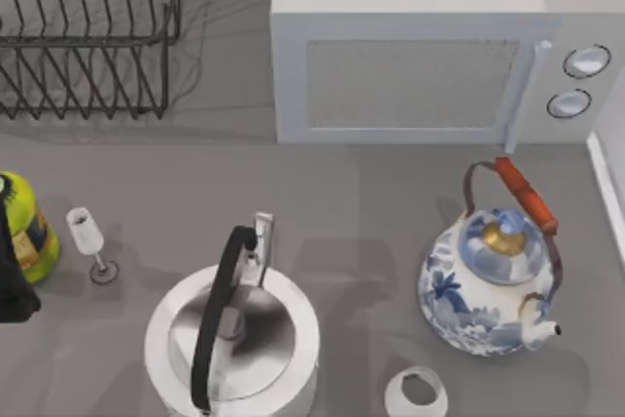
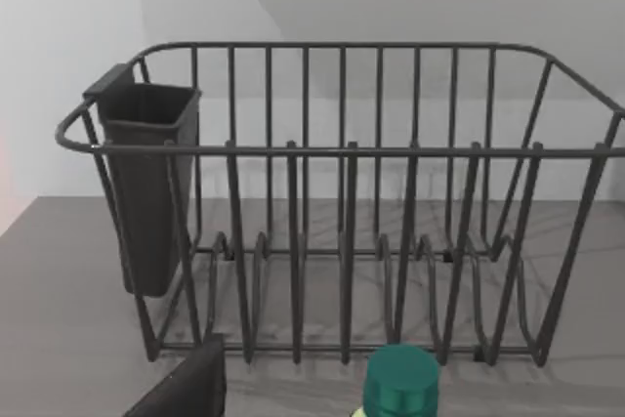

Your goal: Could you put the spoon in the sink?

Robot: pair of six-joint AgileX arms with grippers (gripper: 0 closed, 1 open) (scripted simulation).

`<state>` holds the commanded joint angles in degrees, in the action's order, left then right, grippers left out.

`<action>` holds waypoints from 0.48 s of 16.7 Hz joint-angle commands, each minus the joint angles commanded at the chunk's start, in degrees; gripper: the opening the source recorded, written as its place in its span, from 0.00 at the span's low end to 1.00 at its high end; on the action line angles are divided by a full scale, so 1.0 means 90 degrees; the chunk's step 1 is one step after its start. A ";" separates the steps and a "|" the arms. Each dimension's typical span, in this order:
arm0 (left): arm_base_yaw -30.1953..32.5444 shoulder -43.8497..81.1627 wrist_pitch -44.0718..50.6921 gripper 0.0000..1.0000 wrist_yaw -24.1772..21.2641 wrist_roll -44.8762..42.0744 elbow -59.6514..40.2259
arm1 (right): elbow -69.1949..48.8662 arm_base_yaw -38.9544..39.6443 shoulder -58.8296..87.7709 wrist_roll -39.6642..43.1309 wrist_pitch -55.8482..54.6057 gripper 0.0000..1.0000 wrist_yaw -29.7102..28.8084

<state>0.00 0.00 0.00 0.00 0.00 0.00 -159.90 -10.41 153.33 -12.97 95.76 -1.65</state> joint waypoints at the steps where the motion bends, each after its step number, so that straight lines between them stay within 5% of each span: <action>1: 0.0000 0.0000 0.0000 1.00 0.0000 0.0000 0.0000 | -0.0268 0.0079 0.0176 -0.0073 0.0067 0.00 -0.0016; 8: 0.0000 0.0000 0.0000 1.00 0.0000 0.0000 0.0000 | -0.0683 0.0211 0.0445 -0.0194 0.0161 0.00 -0.0044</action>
<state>0.00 0.00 0.00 0.00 0.00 0.00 -166.04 -8.52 157.33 -14.72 97.22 -2.04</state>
